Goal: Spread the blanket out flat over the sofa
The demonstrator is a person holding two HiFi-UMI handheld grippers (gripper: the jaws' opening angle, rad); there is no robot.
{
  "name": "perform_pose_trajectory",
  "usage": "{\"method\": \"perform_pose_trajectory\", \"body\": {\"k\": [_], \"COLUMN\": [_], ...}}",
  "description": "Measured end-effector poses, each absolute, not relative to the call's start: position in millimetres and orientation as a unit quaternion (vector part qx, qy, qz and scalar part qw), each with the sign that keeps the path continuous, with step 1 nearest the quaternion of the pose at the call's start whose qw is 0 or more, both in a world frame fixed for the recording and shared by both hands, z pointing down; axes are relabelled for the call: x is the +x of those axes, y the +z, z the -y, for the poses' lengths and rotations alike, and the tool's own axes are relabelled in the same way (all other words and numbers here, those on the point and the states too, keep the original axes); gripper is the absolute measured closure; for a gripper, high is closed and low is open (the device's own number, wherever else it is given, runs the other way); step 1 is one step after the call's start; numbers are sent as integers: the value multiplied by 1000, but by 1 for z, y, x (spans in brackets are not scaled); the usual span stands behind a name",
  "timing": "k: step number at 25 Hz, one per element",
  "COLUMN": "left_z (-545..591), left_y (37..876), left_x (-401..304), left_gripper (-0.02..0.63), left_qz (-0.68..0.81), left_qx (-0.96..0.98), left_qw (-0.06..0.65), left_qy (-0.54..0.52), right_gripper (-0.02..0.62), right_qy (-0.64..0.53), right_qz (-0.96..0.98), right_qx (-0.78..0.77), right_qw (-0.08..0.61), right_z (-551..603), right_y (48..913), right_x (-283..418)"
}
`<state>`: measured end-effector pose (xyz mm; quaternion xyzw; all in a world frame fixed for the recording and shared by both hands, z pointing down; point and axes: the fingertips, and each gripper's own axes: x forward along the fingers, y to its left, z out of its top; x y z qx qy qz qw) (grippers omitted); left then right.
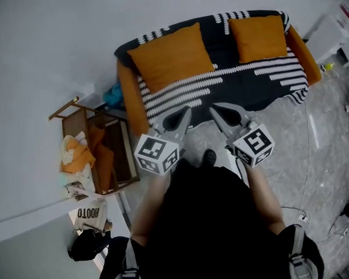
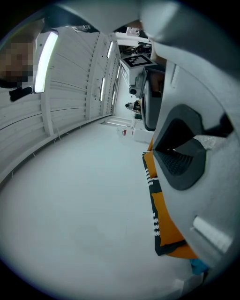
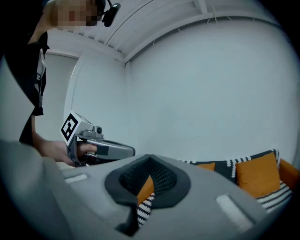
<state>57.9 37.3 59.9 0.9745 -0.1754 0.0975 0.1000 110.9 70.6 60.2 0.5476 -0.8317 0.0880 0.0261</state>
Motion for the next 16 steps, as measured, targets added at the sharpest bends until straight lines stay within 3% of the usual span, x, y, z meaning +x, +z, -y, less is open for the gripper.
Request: {"method": "perform_pose_trajectory", "body": {"k": [16], "left_z": [-36], "left_y": [63], "left_x": [54], "left_gripper": [595], "left_qz": [177], "left_qx": [974], "left_qw": [103], "left_qy": [100], "right_gripper": [594], "right_qy": [86], "right_qz": [833], "right_qx": [546], "right_qw": [34], "right_z": [-69], "right_y": [69], "right_x": [109]}}
